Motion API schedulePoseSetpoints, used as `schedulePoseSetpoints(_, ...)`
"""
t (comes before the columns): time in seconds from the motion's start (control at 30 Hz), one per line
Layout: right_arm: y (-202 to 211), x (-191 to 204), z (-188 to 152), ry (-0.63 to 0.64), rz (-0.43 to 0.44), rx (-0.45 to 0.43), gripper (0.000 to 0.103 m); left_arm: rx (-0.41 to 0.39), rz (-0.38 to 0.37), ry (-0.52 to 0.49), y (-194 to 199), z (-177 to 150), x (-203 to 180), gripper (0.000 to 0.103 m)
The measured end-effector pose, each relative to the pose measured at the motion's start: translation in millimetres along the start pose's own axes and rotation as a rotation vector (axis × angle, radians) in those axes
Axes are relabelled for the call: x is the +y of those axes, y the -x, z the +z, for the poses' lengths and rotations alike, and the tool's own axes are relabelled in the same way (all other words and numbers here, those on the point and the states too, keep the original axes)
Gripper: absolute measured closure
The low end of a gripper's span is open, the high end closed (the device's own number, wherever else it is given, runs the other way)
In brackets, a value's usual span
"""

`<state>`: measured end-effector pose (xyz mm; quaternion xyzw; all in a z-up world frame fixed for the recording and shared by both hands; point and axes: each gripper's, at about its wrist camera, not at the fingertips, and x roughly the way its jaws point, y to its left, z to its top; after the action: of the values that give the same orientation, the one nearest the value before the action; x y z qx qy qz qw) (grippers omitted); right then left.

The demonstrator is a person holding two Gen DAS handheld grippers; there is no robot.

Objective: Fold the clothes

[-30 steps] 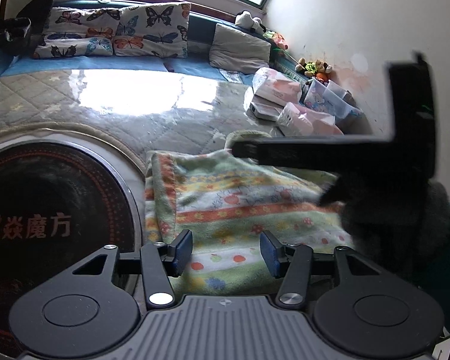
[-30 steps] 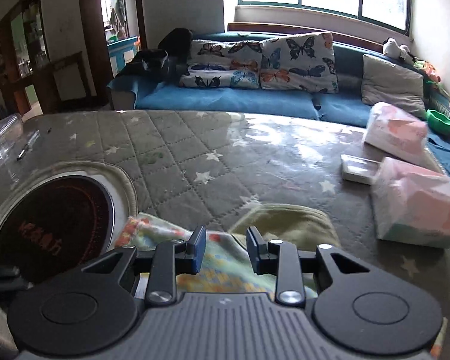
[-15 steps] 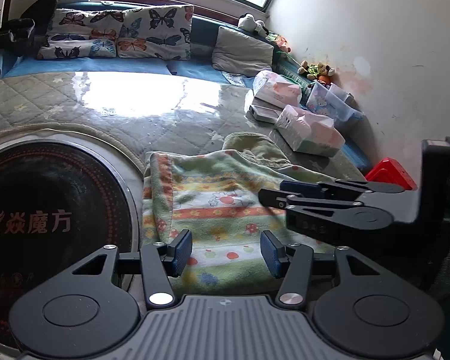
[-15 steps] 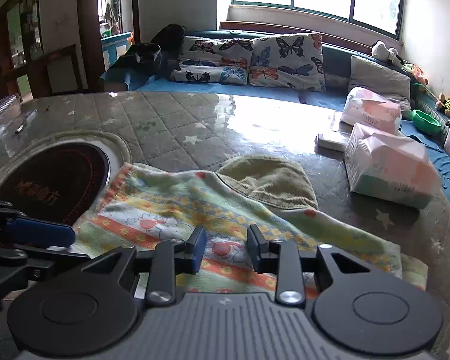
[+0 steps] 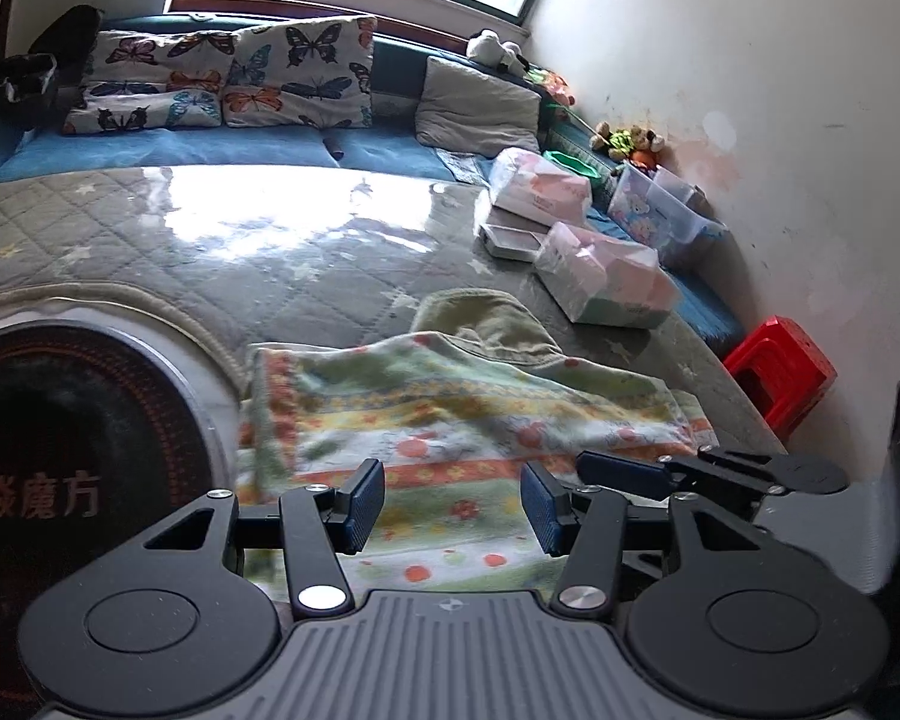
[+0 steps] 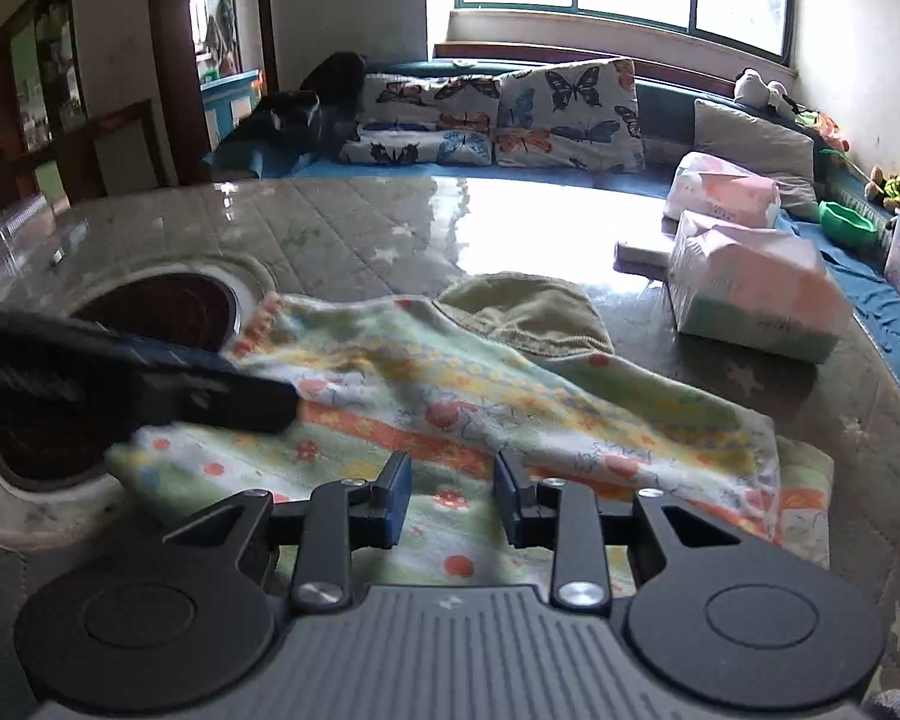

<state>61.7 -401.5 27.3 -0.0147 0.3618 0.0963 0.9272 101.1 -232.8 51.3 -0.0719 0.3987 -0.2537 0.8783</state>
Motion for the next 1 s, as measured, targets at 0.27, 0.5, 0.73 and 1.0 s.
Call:
schedulePoseSetpoints(0.27, 28, -1, -24, 0.002, -0.006, 0.007, 0.072, 0.033, -0.030, -0.044, -9, -15, -11, 0.049)
schedulePoseSetpoints(0.5, 34, 0, -31, -0.003, -0.016, -0.013, 0.073, 0.023, -0.005, -0.108, -11, -26, -20, 0.049)
schedulePoseSetpoints(0.73, 34, -9, -41, -0.019, -0.050, -0.013, 0.073, 0.019, 0.001, -0.127, -9, -31, -18, 0.049)
schedulePoseSetpoints(1.0, 49, -26, -41, -0.077, -0.100, -0.045, 0.073, 0.006, 0.020, -0.121, 4, -35, -10, 0.049)
